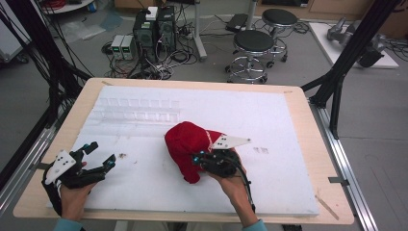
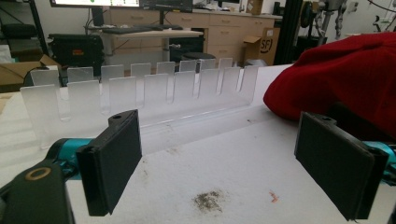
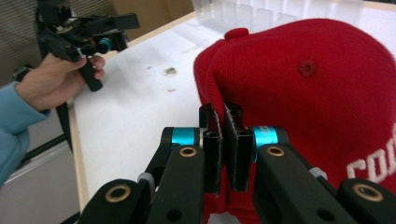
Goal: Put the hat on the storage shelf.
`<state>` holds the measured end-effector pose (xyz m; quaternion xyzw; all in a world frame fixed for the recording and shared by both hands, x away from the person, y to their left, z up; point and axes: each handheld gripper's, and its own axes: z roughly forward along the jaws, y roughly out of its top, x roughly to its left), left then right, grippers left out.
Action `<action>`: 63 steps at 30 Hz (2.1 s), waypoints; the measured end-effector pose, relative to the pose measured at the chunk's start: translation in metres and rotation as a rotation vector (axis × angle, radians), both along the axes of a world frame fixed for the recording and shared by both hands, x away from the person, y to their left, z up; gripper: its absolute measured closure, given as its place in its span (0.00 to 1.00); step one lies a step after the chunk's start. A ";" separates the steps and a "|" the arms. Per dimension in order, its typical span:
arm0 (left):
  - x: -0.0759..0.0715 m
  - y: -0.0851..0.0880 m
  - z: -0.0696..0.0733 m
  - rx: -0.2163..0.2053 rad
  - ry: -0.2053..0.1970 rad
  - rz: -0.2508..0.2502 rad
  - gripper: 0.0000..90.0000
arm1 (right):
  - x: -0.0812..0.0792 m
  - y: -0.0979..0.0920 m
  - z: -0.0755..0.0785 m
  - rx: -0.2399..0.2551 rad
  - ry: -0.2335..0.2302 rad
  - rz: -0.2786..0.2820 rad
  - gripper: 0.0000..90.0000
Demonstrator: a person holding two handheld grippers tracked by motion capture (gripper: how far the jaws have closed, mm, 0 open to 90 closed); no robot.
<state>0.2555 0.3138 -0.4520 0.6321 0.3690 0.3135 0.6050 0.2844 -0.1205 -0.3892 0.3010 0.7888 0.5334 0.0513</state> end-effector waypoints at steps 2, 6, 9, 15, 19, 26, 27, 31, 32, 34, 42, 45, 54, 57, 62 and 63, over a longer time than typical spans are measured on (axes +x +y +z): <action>0.000 0.000 0.000 -0.001 0.000 -0.001 0.17 | 0.001 0.007 -0.001 0.000 -0.005 0.014 0.96; 0.000 0.000 0.000 0.000 -0.001 -0.001 0.17 | 0.004 0.018 -0.003 0.004 -0.007 0.028 0.94; 0.000 0.000 0.000 -0.002 0.001 0.000 0.17 | 0.005 0.023 -0.004 0.002 -0.011 0.040 0.94; 0.000 0.000 0.000 -0.002 0.002 0.000 0.17 | 0.004 0.023 -0.005 0.012 -0.018 0.068 0.88; 0.000 0.000 0.000 0.001 0.002 0.000 0.17 | 0.004 0.023 -0.002 0.027 -0.015 0.108 0.57; 0.000 0.000 0.000 0.003 0.002 0.000 0.17 | 0.002 0.023 0.009 -0.051 -0.101 0.108 0.12; 0.000 0.000 0.000 0.001 0.002 0.000 0.17 | 0.003 0.022 0.011 -0.060 -0.117 0.111 0.11; 0.000 0.000 0.000 0.002 0.002 0.001 0.17 | 0.008 0.018 0.017 -0.078 -0.149 0.147 0.11; 0.000 0.000 0.000 0.001 0.002 0.001 0.17 | 0.010 0.017 0.018 -0.080 -0.150 0.147 0.11; 0.000 0.000 0.000 0.001 0.002 0.000 0.17 | 0.015 0.014 0.020 -0.096 -0.158 0.152 0.11; 0.000 0.000 0.000 0.001 0.002 0.002 0.17 | 0.041 0.008 0.027 -0.172 -0.188 0.204 0.11; 0.000 0.000 0.000 0.005 0.002 0.002 0.17 | 0.050 0.007 0.029 -0.194 -0.194 0.215 0.11; 0.000 0.000 0.000 0.006 0.005 0.005 0.18 | 0.070 0.010 0.021 -0.233 -0.181 0.259 0.12; 0.000 -0.001 0.000 0.008 0.004 0.002 0.18 | 0.074 0.015 0.020 -0.237 -0.190 0.274 0.12; 0.000 -0.001 0.000 0.006 0.005 0.003 0.18 | 0.083 0.019 0.016 -0.232 -0.173 0.292 0.12; 0.000 -0.001 0.000 0.006 0.004 0.003 0.18 | 0.085 0.020 0.015 -0.228 -0.161 0.300 0.12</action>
